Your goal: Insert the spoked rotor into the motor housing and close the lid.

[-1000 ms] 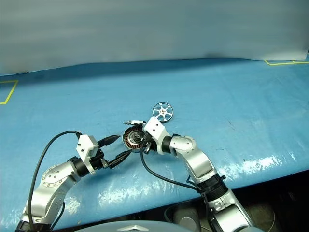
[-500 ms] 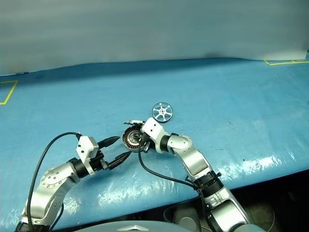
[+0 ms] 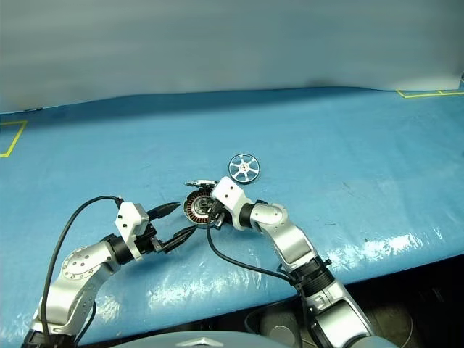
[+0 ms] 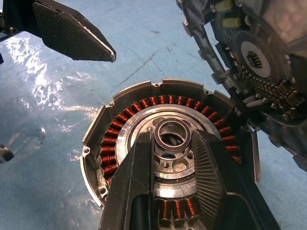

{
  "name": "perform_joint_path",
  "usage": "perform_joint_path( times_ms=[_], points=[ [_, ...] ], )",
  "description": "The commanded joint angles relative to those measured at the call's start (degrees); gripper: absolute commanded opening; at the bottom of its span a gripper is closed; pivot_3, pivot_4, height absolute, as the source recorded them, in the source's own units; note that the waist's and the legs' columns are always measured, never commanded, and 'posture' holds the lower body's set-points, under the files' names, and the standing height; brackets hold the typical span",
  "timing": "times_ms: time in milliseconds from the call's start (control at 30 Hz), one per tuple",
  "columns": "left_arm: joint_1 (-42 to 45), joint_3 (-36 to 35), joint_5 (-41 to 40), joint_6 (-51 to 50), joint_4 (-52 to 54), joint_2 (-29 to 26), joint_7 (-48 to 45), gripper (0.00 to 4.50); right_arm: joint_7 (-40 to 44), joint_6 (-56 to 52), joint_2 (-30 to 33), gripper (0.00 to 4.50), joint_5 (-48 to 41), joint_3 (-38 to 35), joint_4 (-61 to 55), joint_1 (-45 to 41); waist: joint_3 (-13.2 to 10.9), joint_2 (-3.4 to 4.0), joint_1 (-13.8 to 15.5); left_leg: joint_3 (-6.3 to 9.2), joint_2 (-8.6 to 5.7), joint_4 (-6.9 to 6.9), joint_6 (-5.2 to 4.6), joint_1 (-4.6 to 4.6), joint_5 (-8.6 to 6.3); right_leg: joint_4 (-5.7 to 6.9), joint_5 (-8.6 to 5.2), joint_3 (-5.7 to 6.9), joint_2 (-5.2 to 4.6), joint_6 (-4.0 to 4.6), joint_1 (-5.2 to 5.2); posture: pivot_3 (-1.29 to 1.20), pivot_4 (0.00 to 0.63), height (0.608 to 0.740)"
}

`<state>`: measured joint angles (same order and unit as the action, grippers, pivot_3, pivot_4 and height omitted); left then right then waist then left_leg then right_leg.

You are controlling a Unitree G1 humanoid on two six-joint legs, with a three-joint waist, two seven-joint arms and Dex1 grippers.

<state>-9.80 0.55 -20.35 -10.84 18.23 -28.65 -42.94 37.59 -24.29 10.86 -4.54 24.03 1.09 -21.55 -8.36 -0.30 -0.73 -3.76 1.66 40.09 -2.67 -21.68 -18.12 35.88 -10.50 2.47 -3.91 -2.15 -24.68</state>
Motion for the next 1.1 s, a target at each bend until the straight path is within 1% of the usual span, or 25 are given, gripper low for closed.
perform_joint_path(
  times_ms=[33,267,333,467,533,667,800,900,1067,1100],
  points=[
    [0.3,-0.4,0.0,0.6,0.6,-0.3,-0.4,4.13,-0.6,0.3,-0.2,0.76,0.4,-0.7,-0.3,0.1,0.0,0.00,0.0,0.00,0.00,0.00,0.00,0.00,0.00,0.00,0.00,0.00,0.00,0.00,0.00,0.00,0.150,0.740],
    [0.1,-0.3,0.6,0.9,0.1,-0.2,-0.5,4.13,-0.4,0.7,0.4,0.76,0.9,-0.1,-0.5,0.5,0.0,0.00,0.0,0.00,0.00,0.00,-0.01,0.00,0.00,0.01,0.00,0.00,0.00,0.00,0.00,0.00,0.150,0.740],
    [0.1,-0.4,0.7,1.1,-0.1,0.0,-0.4,4.13,0.2,1.5,0.7,1.52,1.2,0.4,-0.5,0.5,0.0,0.00,0.0,0.01,0.00,0.00,0.00,0.00,0.00,0.00,0.00,0.00,0.00,0.00,0.00,0.00,0.150,0.740],
    [0.3,-0.6,0.5,1.2,-0.4,0.2,-0.5,4.13,0.1,1.0,0.2,2.77,0.5,-0.5,-1.0,0.6,0.0,0.00,0.0,0.01,0.00,0.00,0.00,0.00,0.00,0.00,0.00,0.00,0.00,0.00,0.00,0.00,0.150,0.740],
    [0.4,-0.9,-0.1,1.2,-0.5,0.5,-0.5,4.13,0.1,2.0,0.5,2.77,0.9,-0.5,-1.7,0.7,0.0,0.00,0.0,0.01,0.00,0.00,0.00,0.00,0.00,0.00,0.00,0.00,0.00,0.00,0.01,0.00,0.150,0.740],
    [0.5,-1.0,0.0,1.1,-0.5,0.4,-0.7,4.13,2.0,0.9,0.0,2.77,-3.6,-2.8,-5.1,1.9,0.0,0.00,0.1,0.02,0.00,0.00,0.00,0.00,0.00,-0.01,0.00,0.00,-0.02,0.00,0.01,0.00,0.150,0.740],
    [0.3,-0.9,0.2,1.4,-0.9,0.4,-0.9,4.13,1.3,1.4,-0.8,2.77,-5.3,-4.8,-7.3,2.1,0.0,0.01,0.0,0.01,0.00,-0.03,-0.06,0.00,-0.04,-0.01,0.00,0.00,-0.01,0.00,0.00,0.00,0.150,0.740],
    [0.3,-0.9,0.3,1.5,-1.1,0.4,-1.0,4.13,1.3,1.7,-1.2,2.19,-5.6,-4.9,-7.6,2.3,0.0,0.01,0.0,0.04,0.02,-0.03,-0.10,0.01,-0.06,0.01,-0.01,0.02,0.01,0.01,-0.01,0.00,0.150,0.740],
    [0.8,-1.2,0.5,1.9,-1.8,0.4,-0.8,4.13,1.8,1.9,-0.8,0.56,-3.6,-2.0,-5.8,2.4,0.0,0.01,0.0,0.05,0.01,-0.03,-0.05,0.00,-0.03,0.01,-0.01,0.03,0.02,0.03,0.00,0.00,0.150,0.740],
    [0.9,-1.2,0.5,1.9,-1.9,0.4,-0.7,4.13,1.9,1.9,-0.8,0.17,-3.4,-1.6,-5.7,2.3,0.0,0.01,0.0,0.04,0.01,-0.03,-0.03,0.01,-0.02,0.01,-0.01,0.03,0.02,0.03,0.00,0.00,0.150,0.740]
  ],
)
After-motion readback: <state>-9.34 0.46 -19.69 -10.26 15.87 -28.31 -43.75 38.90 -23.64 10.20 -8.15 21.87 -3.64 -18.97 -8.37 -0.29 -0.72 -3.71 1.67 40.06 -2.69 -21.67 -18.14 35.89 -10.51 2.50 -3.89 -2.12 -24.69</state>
